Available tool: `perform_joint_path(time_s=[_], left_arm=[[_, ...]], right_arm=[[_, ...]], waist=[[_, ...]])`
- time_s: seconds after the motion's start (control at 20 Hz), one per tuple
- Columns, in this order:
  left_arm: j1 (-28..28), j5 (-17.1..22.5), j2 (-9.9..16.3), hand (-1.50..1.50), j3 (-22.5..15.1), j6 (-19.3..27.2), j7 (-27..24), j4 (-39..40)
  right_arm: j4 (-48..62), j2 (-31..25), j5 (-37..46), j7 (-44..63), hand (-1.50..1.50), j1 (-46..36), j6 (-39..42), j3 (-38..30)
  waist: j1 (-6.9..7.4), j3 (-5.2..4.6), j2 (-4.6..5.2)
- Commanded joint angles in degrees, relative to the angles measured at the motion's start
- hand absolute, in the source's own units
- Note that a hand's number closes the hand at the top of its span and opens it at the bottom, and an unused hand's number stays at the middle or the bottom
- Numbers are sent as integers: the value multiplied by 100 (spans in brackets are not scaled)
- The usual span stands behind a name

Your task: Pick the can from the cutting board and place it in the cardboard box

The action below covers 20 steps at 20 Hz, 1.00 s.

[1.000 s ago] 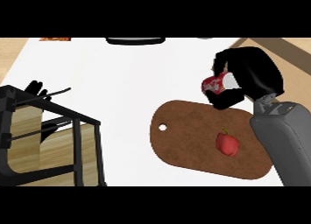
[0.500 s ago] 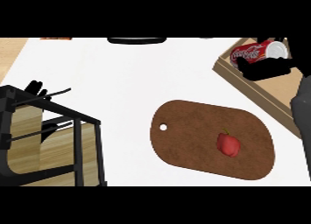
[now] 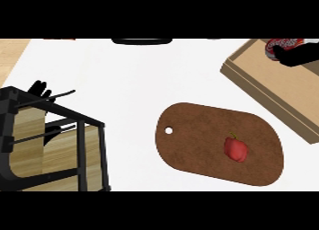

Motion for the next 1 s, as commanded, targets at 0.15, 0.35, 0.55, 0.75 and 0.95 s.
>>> perform_joint_path(time_s=[0.15, 0.35, 0.55, 0.75, 0.95], left_arm=[[64, -69, -163, 0, 26, -19, -117, 441], [-112, 17, -176, 0, 162, 111, 114, 351], [105, -53, -65, 0, 169, -221, -273, 507], [-53, -99, -222, 0, 137, 24, -90, 504], [-209, -95, -211, 0, 182, -41, -200, 691]], right_arm=[[1595, -212, 63, -1078, 150, -392, -849, -296], [2457, -195, 80, -1515, 150, -525, -1260, -409], [3337, -12, 100, -1943, 150, -535, -1716, -452], [3800, -186, -158, -1987, 150, -605, -996, -610], [4621, 12, -20, -1642, -150, -542, -1396, -738]], waist=[[30, -52, 37], [50, -50, 43], [106, -50, 69], [36, -52, 46], [65, -51, 76]])
